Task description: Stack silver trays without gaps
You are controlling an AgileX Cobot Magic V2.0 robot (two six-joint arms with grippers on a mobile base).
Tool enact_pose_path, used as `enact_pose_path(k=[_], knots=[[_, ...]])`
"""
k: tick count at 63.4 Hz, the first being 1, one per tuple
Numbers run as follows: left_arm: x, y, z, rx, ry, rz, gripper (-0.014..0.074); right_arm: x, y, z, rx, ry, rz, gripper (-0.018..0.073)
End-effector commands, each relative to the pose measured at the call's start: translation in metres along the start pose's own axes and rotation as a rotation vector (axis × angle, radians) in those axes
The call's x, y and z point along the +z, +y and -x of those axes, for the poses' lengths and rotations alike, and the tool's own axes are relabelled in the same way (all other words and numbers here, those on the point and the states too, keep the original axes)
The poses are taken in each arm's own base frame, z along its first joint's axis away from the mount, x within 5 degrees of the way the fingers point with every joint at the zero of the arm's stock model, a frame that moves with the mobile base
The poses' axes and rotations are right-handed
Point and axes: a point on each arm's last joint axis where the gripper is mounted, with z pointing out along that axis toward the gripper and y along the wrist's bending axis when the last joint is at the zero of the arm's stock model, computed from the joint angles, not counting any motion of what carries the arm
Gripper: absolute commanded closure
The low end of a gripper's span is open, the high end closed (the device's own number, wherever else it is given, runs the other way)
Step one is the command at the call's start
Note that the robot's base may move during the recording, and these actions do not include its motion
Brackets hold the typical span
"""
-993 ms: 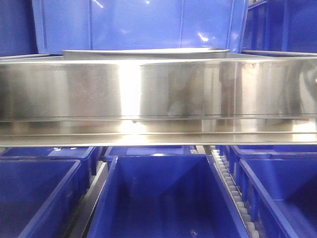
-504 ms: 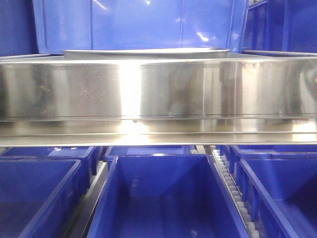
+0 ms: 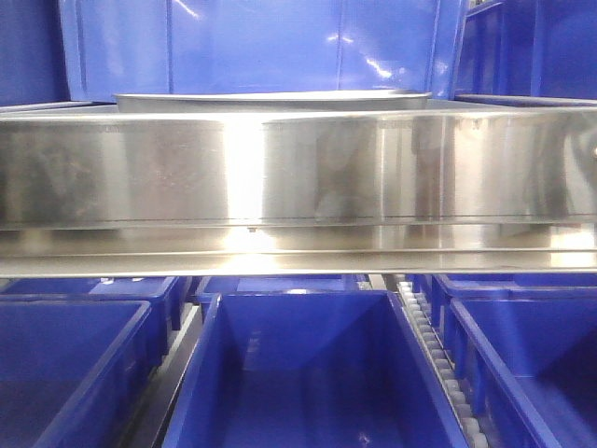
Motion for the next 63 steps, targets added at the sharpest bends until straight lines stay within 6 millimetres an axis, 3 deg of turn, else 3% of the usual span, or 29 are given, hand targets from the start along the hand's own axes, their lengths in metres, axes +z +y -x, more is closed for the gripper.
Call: enact_pose_path(k=[1,49,63], knots=[[-0.003,0.001,0.01,-0.003,-0.116,0.007,0.0644,-0.002,0.003,0.016,-0.029,-0.103,0.027,0.0508],[-0.003,0.001,0.01,-0.003,-0.115,0.006,0.0644,-0.002,0.003,0.016,-0.029,-0.106,0.026,0.0508],[-0.003,0.001,0.01,-0.003,-0.115,0.006,0.0644,0.005,-0.007,0.001,-0.032,-0.116,-0.131,0.0508]])
